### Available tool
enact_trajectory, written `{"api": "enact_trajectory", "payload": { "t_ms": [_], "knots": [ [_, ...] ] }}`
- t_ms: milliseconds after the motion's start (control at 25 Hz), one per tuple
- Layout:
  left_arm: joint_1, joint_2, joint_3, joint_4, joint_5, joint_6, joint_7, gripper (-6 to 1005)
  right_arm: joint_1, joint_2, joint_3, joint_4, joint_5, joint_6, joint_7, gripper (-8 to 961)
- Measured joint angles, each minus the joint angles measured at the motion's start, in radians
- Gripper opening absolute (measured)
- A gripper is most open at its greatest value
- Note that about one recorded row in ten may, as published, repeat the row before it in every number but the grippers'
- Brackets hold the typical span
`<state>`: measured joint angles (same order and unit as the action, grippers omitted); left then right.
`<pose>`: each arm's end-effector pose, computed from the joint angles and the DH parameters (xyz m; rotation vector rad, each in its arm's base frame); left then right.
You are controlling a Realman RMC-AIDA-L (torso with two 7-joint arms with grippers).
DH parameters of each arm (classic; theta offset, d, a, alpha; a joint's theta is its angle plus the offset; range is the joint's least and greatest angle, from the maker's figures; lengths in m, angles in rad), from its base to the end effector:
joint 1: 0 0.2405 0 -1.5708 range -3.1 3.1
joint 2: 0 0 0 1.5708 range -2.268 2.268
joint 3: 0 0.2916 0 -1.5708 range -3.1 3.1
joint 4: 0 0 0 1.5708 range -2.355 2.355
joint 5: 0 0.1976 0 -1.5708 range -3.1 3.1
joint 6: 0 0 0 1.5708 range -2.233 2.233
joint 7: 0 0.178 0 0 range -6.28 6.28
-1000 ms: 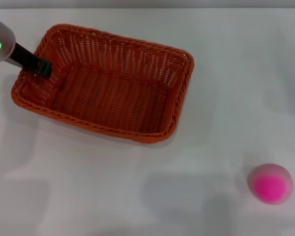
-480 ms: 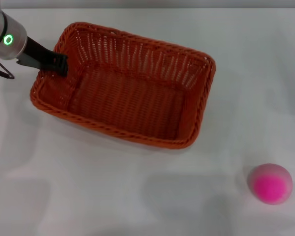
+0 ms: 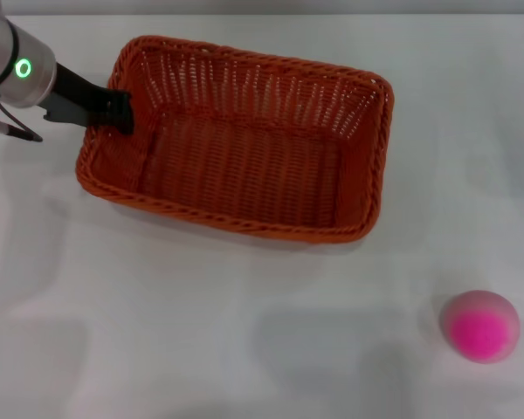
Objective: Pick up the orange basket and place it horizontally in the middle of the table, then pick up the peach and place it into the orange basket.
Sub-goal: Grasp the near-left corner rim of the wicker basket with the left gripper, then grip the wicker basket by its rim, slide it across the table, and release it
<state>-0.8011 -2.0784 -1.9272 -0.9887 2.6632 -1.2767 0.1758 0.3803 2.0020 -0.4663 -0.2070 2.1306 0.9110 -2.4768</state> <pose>-0.2236 0.4384 -0.0554 -2.1574 -1.4597 0.2065 0.4504 0.3606 0.0614 -1.3984 0.8831 0.5686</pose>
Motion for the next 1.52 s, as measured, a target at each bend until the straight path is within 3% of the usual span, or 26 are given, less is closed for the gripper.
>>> {"api": "enact_trajectory", "payload": {
  "t_ms": [1000,1520],
  "knots": [
    [-0.041,0.003,0.007,0.134,-0.125,0.033,0.035,135,0.034,-0.001,-0.014,-0.026,0.000,-0.041,0.001,811],
    [-0.051,0.002,0.018,0.138,-0.138,0.006,0.045,141,0.047,0.000,-0.014,-0.026,0.000,-0.050,0.001,812]
  ]
}}
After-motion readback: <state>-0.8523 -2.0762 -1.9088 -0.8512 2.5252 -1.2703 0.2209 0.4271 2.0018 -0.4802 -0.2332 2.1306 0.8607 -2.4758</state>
